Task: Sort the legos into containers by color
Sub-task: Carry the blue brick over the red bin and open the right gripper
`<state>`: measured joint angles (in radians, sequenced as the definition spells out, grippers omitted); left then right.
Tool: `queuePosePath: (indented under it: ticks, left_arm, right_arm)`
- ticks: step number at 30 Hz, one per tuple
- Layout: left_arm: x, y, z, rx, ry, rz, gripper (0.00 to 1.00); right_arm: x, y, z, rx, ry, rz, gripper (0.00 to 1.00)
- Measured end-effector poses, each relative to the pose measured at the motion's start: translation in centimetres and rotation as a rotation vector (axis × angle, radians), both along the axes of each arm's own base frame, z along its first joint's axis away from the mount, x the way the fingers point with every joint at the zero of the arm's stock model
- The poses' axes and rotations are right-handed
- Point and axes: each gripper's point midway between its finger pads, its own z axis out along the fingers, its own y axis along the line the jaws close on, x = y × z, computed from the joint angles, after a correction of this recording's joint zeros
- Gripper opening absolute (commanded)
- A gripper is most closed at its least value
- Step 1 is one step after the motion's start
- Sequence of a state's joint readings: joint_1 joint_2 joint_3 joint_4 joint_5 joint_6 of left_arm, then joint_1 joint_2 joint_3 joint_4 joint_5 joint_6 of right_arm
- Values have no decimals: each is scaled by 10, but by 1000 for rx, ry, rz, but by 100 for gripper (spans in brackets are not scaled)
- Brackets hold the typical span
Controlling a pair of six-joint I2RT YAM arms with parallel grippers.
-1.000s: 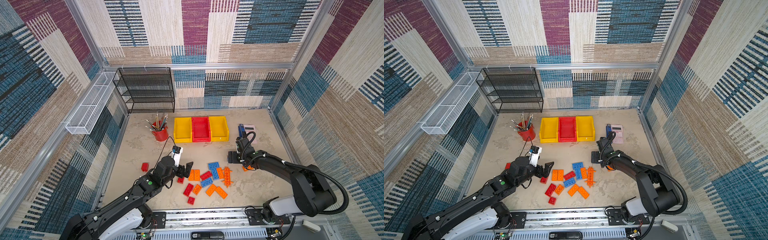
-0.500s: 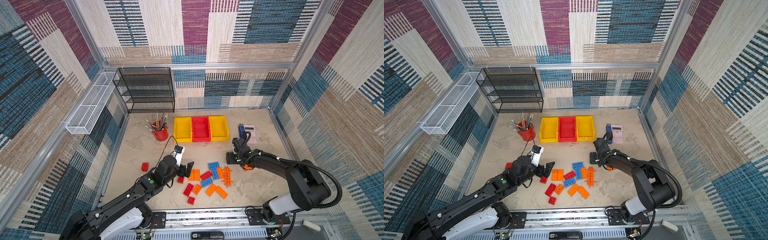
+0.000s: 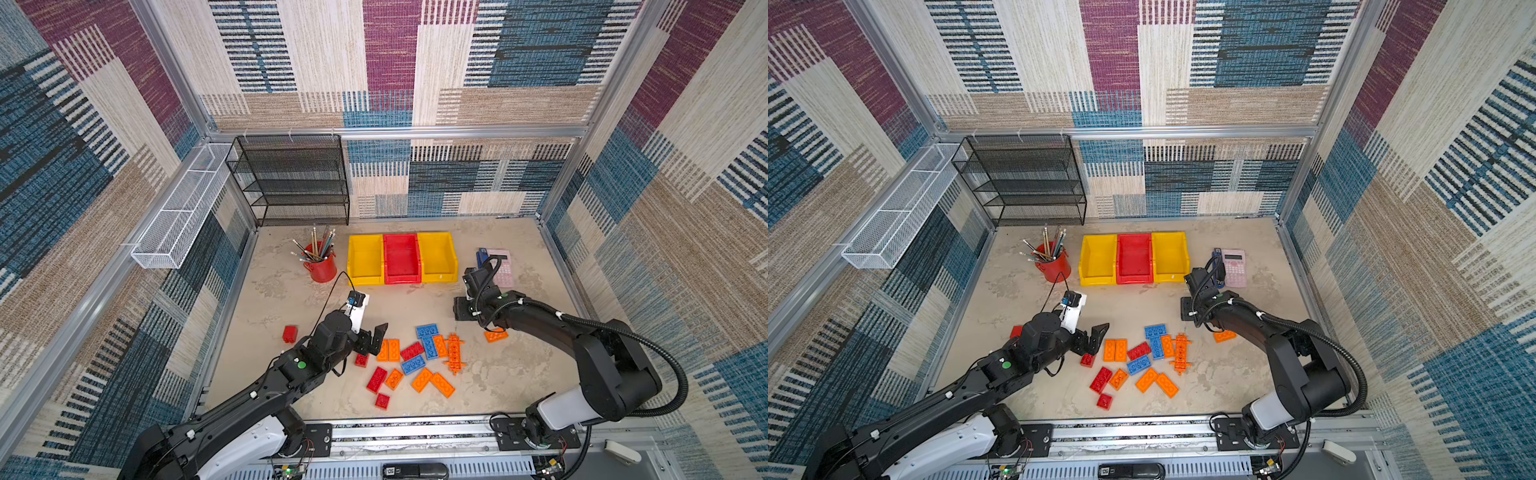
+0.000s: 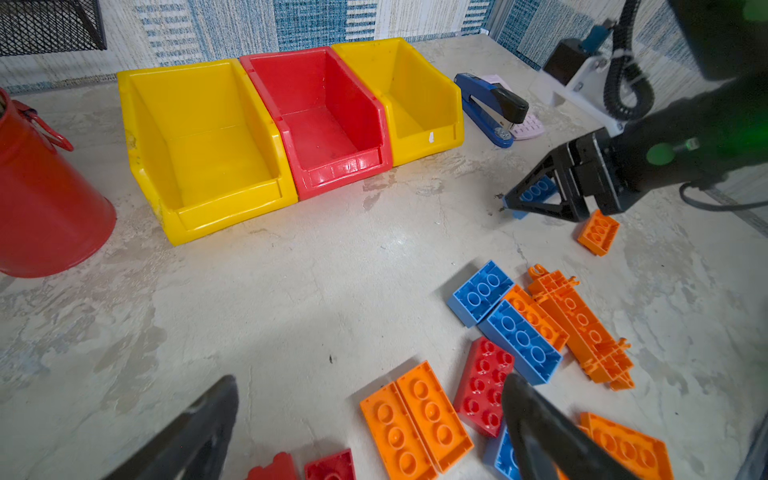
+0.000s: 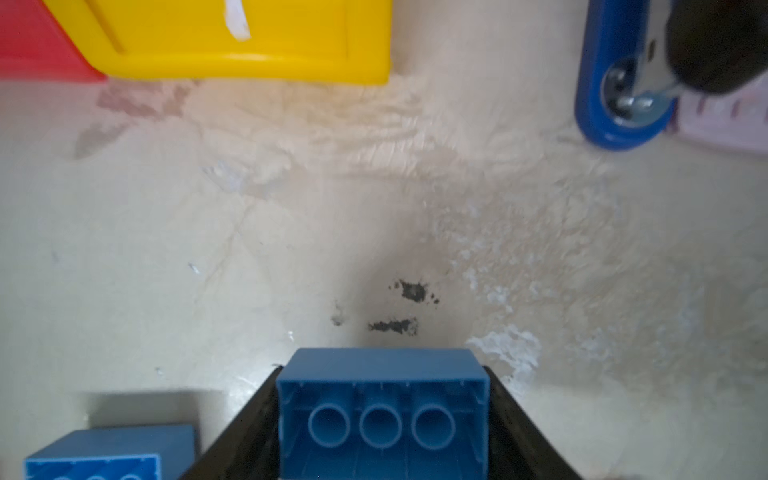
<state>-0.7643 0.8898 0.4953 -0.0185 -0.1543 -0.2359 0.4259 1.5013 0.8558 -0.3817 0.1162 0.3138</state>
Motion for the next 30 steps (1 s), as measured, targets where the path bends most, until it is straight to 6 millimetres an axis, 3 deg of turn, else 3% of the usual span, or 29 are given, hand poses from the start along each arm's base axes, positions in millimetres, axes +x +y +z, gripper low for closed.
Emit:
queuePosePath:
  ticks: [7, 11, 21, 30]
  left_arm:
    - [1, -1, -7, 20, 15, 0, 99]
    - [2, -1, -7, 23, 15, 3, 99]
    - [6, 2, -15, 51, 23, 24, 99]
    - [6, 7, -16, 58, 15, 44, 99]
  right_arm:
    - [51, 34, 63, 56, -137, 39, 55]
    - [78, 63, 79, 64, -169, 87, 55]
    - [147, 144, 86, 68, -209, 209, 54]
    - [184, 177, 69, 48, -204, 249, 56]
